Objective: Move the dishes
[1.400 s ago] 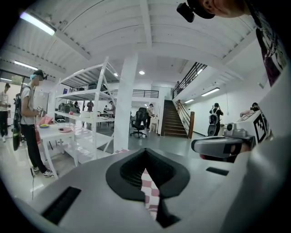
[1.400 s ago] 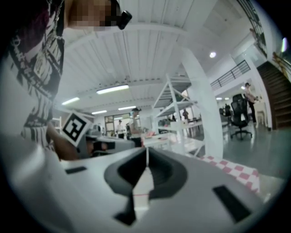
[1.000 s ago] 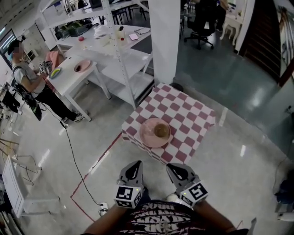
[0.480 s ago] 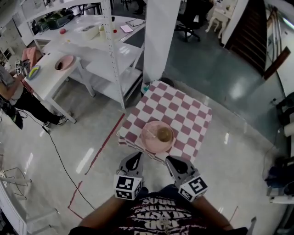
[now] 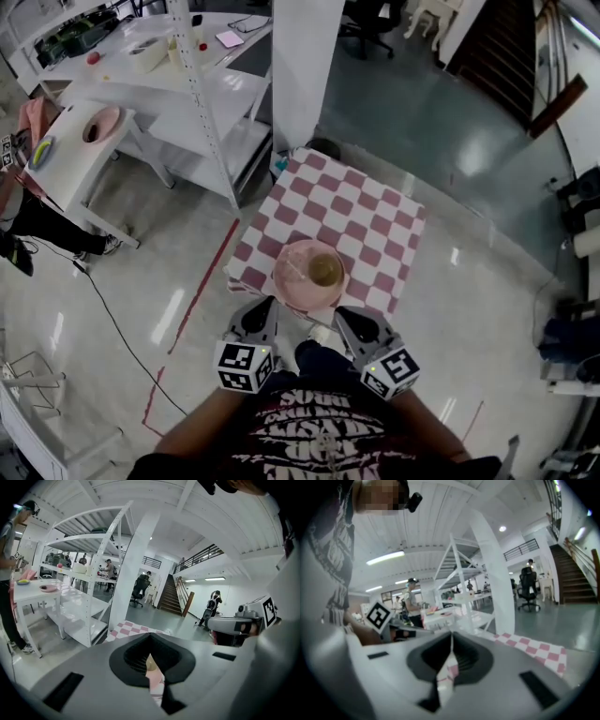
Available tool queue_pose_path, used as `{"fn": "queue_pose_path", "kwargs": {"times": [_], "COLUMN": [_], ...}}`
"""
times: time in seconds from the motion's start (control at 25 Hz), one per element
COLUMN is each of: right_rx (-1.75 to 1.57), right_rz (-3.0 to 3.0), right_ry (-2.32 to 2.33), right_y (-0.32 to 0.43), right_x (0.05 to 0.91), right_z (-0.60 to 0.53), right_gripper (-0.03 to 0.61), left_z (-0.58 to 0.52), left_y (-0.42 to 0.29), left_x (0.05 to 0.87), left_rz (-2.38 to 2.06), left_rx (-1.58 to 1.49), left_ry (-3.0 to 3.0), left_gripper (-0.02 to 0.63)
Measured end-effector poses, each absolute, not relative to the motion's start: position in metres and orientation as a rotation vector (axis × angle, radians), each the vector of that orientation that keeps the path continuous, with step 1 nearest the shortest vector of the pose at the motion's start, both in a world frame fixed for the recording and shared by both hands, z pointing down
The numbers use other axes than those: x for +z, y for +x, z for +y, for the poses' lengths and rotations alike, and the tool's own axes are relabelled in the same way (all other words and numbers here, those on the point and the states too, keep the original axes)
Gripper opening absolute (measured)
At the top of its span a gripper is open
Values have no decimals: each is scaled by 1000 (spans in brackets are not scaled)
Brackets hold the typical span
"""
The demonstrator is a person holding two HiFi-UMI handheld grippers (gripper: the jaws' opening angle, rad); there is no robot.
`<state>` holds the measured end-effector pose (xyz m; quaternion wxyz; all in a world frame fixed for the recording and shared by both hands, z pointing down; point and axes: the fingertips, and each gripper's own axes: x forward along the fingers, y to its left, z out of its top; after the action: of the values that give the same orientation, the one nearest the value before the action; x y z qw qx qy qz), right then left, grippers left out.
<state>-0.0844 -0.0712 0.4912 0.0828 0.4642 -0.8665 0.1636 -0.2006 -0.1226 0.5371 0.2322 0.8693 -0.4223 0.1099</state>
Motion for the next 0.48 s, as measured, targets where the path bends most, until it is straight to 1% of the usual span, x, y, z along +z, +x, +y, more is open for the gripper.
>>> {"fn": "queue_pose_path", "kwargs": {"times": [0.32,0.48], "right_rx": [594,655], "right_rz": [-2620,-2594], "right_ry": [1328,1237], "right_y": [-31,-16], "right_x": [511,541], "right_z": [-142,-158], "right_gripper": [38,38], "left_z": [-169,-180], "left_y": [-184,-160], "left_x": [577,601], "left_rz": [-1236,-1223], "left_rx": [439,473], "left_ry": [2226,2170], "left_gripper": [25,25]}}
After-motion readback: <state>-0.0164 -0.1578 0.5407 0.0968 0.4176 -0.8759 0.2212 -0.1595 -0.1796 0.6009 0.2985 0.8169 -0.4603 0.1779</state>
